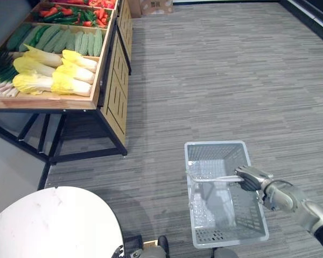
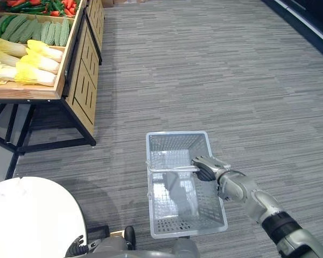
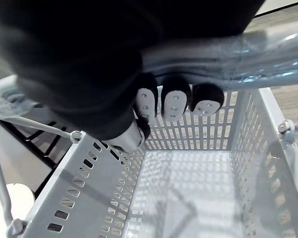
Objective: Pick vegetable in the basket
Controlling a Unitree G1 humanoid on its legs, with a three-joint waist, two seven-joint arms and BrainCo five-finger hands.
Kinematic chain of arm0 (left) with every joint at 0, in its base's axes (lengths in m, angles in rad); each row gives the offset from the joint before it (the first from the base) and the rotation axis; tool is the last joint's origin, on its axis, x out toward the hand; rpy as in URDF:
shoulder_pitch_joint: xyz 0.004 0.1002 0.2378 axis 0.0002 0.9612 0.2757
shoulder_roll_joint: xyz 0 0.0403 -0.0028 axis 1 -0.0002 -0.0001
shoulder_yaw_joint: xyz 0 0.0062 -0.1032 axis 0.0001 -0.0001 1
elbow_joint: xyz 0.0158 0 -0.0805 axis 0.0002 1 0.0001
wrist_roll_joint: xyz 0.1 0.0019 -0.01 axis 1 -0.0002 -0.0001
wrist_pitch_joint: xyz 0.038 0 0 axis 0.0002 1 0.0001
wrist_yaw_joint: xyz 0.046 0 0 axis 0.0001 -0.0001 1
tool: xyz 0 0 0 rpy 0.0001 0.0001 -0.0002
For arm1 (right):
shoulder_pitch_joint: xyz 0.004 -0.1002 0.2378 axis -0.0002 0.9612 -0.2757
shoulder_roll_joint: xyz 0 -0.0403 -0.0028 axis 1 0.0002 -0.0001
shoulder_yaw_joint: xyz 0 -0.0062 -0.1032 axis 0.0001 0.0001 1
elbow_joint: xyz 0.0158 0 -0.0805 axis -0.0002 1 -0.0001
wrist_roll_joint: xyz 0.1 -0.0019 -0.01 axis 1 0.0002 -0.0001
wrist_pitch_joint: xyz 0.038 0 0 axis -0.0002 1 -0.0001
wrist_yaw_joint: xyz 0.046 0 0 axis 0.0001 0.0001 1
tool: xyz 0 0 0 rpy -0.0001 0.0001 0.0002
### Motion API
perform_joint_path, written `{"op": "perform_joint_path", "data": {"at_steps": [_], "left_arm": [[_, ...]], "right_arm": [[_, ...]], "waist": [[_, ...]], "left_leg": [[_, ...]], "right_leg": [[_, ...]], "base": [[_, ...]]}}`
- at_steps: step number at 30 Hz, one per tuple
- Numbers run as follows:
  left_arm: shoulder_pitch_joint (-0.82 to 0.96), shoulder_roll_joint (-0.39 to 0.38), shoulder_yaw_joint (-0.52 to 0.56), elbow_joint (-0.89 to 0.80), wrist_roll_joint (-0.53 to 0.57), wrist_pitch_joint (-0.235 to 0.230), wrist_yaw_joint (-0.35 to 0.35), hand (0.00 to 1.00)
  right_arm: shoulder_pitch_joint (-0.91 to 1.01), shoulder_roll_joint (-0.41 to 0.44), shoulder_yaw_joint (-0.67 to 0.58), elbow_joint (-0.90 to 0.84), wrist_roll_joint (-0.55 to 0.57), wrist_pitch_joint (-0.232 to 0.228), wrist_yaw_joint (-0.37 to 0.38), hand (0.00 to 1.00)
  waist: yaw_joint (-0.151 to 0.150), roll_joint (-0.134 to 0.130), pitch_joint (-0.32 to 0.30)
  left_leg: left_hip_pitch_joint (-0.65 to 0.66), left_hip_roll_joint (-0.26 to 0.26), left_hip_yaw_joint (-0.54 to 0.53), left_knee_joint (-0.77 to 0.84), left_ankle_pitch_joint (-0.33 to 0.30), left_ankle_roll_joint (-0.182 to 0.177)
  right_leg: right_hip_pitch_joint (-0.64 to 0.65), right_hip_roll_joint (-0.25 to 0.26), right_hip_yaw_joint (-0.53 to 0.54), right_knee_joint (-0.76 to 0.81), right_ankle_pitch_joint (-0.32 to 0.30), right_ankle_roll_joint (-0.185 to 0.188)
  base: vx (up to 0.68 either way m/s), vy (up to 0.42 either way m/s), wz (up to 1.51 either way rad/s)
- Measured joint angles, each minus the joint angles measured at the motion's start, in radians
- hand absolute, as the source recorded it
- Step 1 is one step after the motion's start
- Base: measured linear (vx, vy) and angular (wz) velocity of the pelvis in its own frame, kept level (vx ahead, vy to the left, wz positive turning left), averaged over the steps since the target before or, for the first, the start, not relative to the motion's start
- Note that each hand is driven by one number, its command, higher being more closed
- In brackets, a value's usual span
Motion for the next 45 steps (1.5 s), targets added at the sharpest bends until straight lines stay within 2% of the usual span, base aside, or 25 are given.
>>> {"op": "perform_joint_path", "data": {"at_steps": [2,4,5,7,8,11,15,17,18,20,22,23,24,25,26,29,32,34,35,36,38,40,41,44,45], "left_arm": [[0.0,0.008,0.0,0.0,0.0,0.0,0.0,0.0],[0.002,0.007,-0.007,0.002,0.002,0.001,0.0,0.0],[0.0,0.013,-0.009,0.001,0.006,0.001,0.0,0.0],[-0.001,0.027,-0.009,0.001,0.009,0.002,0.0,0.0],[-0.003,0.028,-0.01,0.001,0.009,0.003,0.0,0.0],[-0.014,0.033,-0.016,0.001,0.009,0.016,-0.001,0.0],[-0.044,0.024,-0.012,-0.002,0.012,0.022,-0.005,0.0],[-0.036,0.026,-0.004,-0.01,0.012,0.022,-0.005,0.0],[-0.032,0.022,0.003,-0.023,0.016,0.023,-0.005,0.0],[-0.028,-0.012,0.004,-0.026,0.041,0.019,-0.006,0.0],[-0.028,-0.035,0.011,-0.036,0.045,0.019,-0.011,0.0],[-0.029,-0.029,0.018,-0.038,0.045,0.021,-0.009,0.0],[-0.027,-0.028,0.026,-0.041,0.044,0.021,-0.009,0.0],[-0.028,-0.027,0.029,-0.042,0.041,0.02,-0.008,0.0],[-0.027,-0.026,0.034,-0.06,0.04,0.021,-0.009,0.0],[-0.026,-0.021,0.036,-0.097,0.041,0.015,-0.007,0.0],[-0.036,-0.022,0.036,-0.113,0.041,0.016,-0.007,0.0],[-0.023,-0.029,0.031,-0.111,0.043,0.021,-0.004,0.0],[-0.001,-0.038,0.022,-0.11,0.046,0.021,-0.002,0.0],[-0.005,-0.041,0.025,-0.102,0.045,0.023,0.0,0.0],[-0.015,-0.025,0.034,-0.117,0.049,0.021,0.007,0.0],[-0.009,-0.033,0.053,-0.099,0.049,0.023,0.01,0.0],[-0.006,-0.039,0.074,-0.096,0.049,0.023,0.012,0.0],[0.008,-0.022,0.081,-0.096,0.051,0.024,0.015,0.0],[0.015,-0.007,0.08,-0.097,0.051,0.025,0.018,0.0]], "right_arm": [[0.038,0.018,-0.039,0.007,0.0,0.011,0.0,1.0],[0.052,0.03,-0.066,0.016,-0.001,0.031,0.0,1.0],[0.063,0.05,-0.101,0.017,-0.001,0.039,-0.011,1.0],[0.079,0.08,-0.165,0.017,0.001,0.042,-0.019,1.0],[0.081,0.1,-0.177,0.021,0.0,0.042,-0.022,1.0],[0.08,0.136,-0.182,0.042,0.0,0.035,-0.041,1.0],[0.083,0.147,-0.196,0.075,-0.005,0.036,-0.047,1.0],[0.1,0.163,-0.242,0.074,-0.009,0.046,-0.049,1.0],[0.142,0.161,-0.281,0.072,-0.009,0.05,-0.051,1.0],[0.156,0.156,-0.312,0.078,-0.01,0.075,-0.054,1.0],[0.145,0.157,-0.313,0.079,-0.01,0.08,-0.054,1.0],[0.153,0.156,-0.317,0.079,-0.009,0.082,-0.055,1.0],[0.161,0.157,-0.318,0.08,-0.008,0.087,-0.056,1.0],[0.167,0.158,-0.318,0.08,-0.008,0.09,-0.057,1.0],[0.18,0.158,-0.323,0.08,-0.008,0.095,-0.058,1.0],[0.203,0.158,-0.362,0.077,-0.003,0.095,-0.065,1.0],[0.198,0.164,-0.383,0.081,0.0,0.108,-0.065,1.0],[0.207,0.167,-0.384,0.083,0.0,0.112,-0.066,1.0],[0.207,0.17,-0.384,0.085,0.0,0.113,-0.068,1.0],[0.2,0.205,-0.382,0.1,-0.001,0.114,-0.076,1.0],[0.194,0.217,-0.356,0.103,0.001,0.106,-0.085,1.0],[0.154,0.218,-0.318,0.117,-0.004,0.107,-0.084,1.0],[0.138,0.22,-0.282,0.116,-0.008,0.107,-0.084,1.0],[0.133,0.266,-0.257,0.113,-0.007,0.087,-0.086,1.0],[0.133,0.302,-0.243,0.116,-0.008,0.085,-0.086,1.0]], "waist": [[-0.015,-0.02,0.013],[-0.023,-0.009,0.027],[-0.025,0.001,0.037],[-0.032,-0.014,0.056],[-0.038,-0.003,0.069],[-0.055,-0.01,0.068],[-0.063,-0.021,0.071],[-0.081,-0.019,0.069],[-0.091,0.011,0.047],[-0.075,0.085,0.014],[-0.068,0.089,0.015],[-0.07,0.084,0.018],[-0.061,0.07,0.028],[-0.052,0.069,0.029],[-0.041,0.059,0.034],[-0.022,0.042,0.04],[-0.008,0.043,0.043],[-0.008,0.049,0.041],[0.003,0.077,0.033],[0.023,0.059,0.032],[0.037,0.038,0.036],[0.044,0.038,0.036],[0.049,0.024,0.036],[0.063,-0.022,0.017],[0.063,-0.048,0.017]], "left_leg": [[0.004,-0.014,-0.011,0.008,-0.03,0.003],[0.03,-0.004,-0.018,-0.002,-0.041,0.004],[0.062,0.002,-0.019,-0.015,-0.041,0.004],[0.112,0.012,-0.033,-0.036,-0.043,0.014],[0.125,0.022,-0.046,-0.028,-0.048,0.027],[0.125,0.052,-0.075,-0.028,-0.06,0.027],[0.167,0.052,-0.111,-0.019,-0.124,-0.003],[0.192,0.065,-0.158,0.025,-0.188,-0.03],[0.2,0.106,-0.192,0.055,-0.227,-0.059],[0.17,0.183,-0.245,0.152,-0.189,-0.09],[0.063,0.217,-0.274,0.382,-0.07,-0.094],[-0.01,0.236,-0.289,0.543,0.07,-0.088],[-0.067,0.262,-0.283,0.708,0.152,-0.083],[-0.088,0.27,-0.262,0.784,0.138,-0.068],[-0.123,0.276,-0.207,0.896,0.089,-0.025],[-0.249,0.239,-0.1,0.928,0.004,-0.003],[-0.386,0.175,-0.017,0.677,-0.032,-0.022],[-0.36,0.102,0.017,0.325,0.039,-0.036],[-0.33,0.083,0.0,0.133,0.177,-0.026],[-0.31,0.062,0.009,0.131,0.208,0.038],[-0.368,0.058,-0.007,0.257,0.115,0.032],[-0.377,0.075,0.023,0.361,0.07,0.087],[-0.352,0.075,0.057,0.368,0.066,0.092],[-0.233,0.022,0.089,0.209,0.032,0.094],[-0.176,-0.004,0.096,0.139,0.034,0.092]], "right_leg": [[-0.028,-0.018,0.002,0.097,-0.048,0.01],[-0.093,-0.016,-0.008,0.274,-0.058,0.005],[-0.136,-0.013,-0.008,0.401,-0.038,-0.024],[-0.196,-0.019,-0.01,0.575,0.025,-0.065],[-0.23,-0.019,-0.022,0.624,0.007,-0.069],[-0.244,-0.013,-0.104,0.419,-0.025,-0.077],[-0.242,-0.032,-0.115,-0.011,0.02,-0.015],[-0.225,-0.039,-0.115,0.02,0.012,-0.025],[-0.231,-0.014,-0.119,0.094,0.06,-0.016],[-0.242,0.041,-0.165,0.19,0.04,-0.045],[-0.206,0.069,-0.2,0.221,-0.009,-0.084],[-0.149,0.083,-0.231,0.214,-0.047,-0.106],[-0.072,0.101,-0.244,0.182,-0.069,-0.12],[-0.028,0.108,-0.243,0.163,-0.073,-0.127],[0.057,0.113,-0.244,0.122,-0.076,-0.132],[0.195,0.095,-0.258,0.043,-0.113,-0.126],[0.247,0.074,-0.282,0.009,-0.168,-0.07],[0.295,0.059,-0.289,0.0,-0.195,-0.048],[0.331,0.08,-0.274,-0.016,-0.225,-0.038],[0.35,0.068,-0.245,-0.031,-0.244,-0.048],[0.35,0.093,-0.172,-0.027,-0.219,-0.05],[0.376,0.081,-0.143,-0.016,-0.185,-0.024],[0.374,0.064,-0.112,0.023,-0.162,-0.021],[0.272,0.019,-0.064,0.271,-0.154,-0.009],[0.178,-0.008,-0.026,0.484,-0.115,0.057]], "base": [[0.01,0.05,0.08],[-0.01,0.033,0.03],[0.0,0.051,-0.03],[0.09,0.038,0.14],[0.15,0.003,0.23],[0.18,-0.03,0.28],[0.39,-0.154,0.31],[0.59,-0.376,0.75],[0.48,-0.328,0.85],[0.64,-0.392,0.46],[0.66,-0.394,0.17],[0.68,-0.339,0.33],[0.66,-0.324,0.27],[0.6,-0.294,0.11],[0.54,-0.25,0.08],[0.47,-0.121,0.18],[0.38,0.063,0.14],[0.49,0.209,0.09],[0.47,0.218,-0.2],[0.54,0.205,-0.07],[0.47,0.132,0.1],[0.37,0.127,-0.02],[0.33,0.158,-0.13],[0.29,0.142,-0.16],[0.27,0.103,0.05]]}}
